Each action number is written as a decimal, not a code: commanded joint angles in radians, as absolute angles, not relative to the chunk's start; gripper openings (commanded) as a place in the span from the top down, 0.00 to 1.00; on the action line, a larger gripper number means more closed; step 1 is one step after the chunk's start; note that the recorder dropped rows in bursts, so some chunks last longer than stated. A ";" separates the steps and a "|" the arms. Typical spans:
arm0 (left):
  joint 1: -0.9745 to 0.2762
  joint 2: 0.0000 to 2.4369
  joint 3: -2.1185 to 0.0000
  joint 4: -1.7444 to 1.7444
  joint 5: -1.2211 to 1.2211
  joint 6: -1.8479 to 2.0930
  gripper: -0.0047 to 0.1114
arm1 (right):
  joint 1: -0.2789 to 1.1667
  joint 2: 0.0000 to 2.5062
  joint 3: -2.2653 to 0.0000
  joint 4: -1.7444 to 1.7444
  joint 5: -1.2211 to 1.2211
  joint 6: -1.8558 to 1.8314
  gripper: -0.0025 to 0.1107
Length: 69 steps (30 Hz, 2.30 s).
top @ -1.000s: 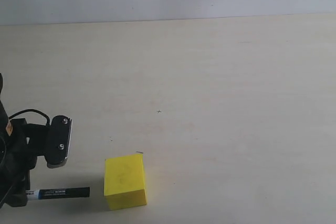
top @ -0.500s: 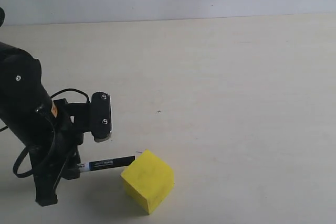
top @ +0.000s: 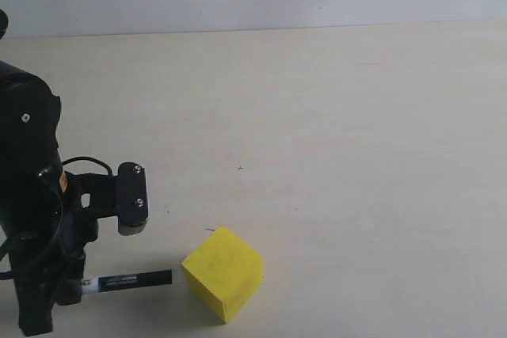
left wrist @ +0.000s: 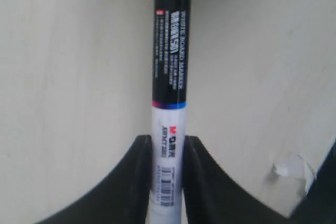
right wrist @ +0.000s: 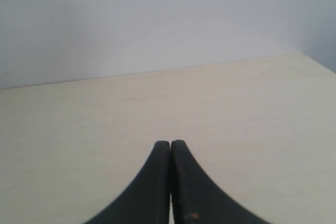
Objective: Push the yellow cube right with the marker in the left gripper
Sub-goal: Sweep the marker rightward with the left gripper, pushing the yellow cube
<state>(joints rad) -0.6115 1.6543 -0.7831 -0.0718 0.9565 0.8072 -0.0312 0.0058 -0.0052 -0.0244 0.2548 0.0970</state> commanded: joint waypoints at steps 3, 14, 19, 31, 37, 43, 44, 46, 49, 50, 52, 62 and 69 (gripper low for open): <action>-0.625 1.653 -0.799 -0.120 0.773 0.803 0.96 | -0.036 0.000 0.000 -0.033 0.243 0.098 0.98; -0.619 1.653 -0.803 -0.107 1.082 0.703 0.96 | -0.036 0.000 0.000 -0.033 0.243 0.098 0.98; -0.619 1.653 -0.799 -0.143 1.126 0.703 0.96 | -0.036 0.000 0.000 -0.033 0.243 0.098 0.98; -0.619 1.653 -0.825 -0.168 0.829 0.714 0.96 | -0.036 0.000 0.000 -0.033 0.243 0.098 0.98; -0.619 1.653 -0.825 -0.178 1.046 0.619 0.96 | -0.036 0.000 0.000 -0.033 0.243 0.098 0.98; -0.619 1.653 -0.825 -0.278 1.156 0.669 0.96 | -0.036 0.000 0.000 -0.033 0.243 0.098 0.98; -0.619 1.653 -0.825 -0.297 1.134 0.686 0.96 | -0.036 0.000 0.000 -0.033 0.243 0.098 0.98; -0.619 1.653 -0.825 -0.324 1.039 0.712 0.96 | -0.036 0.000 0.000 -0.033 0.243 0.098 0.98; -0.619 1.653 -0.827 -0.263 0.888 0.653 0.96 | -0.036 0.000 0.000 -0.033 0.243 0.098 0.98; -0.619 1.653 -0.830 -0.229 0.871 0.621 0.96 | -0.036 0.000 0.000 -0.033 0.243 0.098 0.98; -0.619 1.653 -0.842 -0.121 0.855 0.534 0.96 | -0.036 0.000 0.000 -0.033 0.243 0.098 0.98; -0.619 1.653 -0.849 -0.066 0.947 0.474 0.96 | -0.036 0.000 0.000 -0.033 0.243 0.098 0.98; -0.619 1.653 -0.849 -0.150 0.936 0.650 0.96 | -0.036 0.000 0.000 -0.033 0.243 0.098 0.98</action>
<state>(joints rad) -0.6165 1.6543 -0.8437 -0.1306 0.9625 0.6174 -0.0312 0.0058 -0.0052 -0.0244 0.2502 0.0970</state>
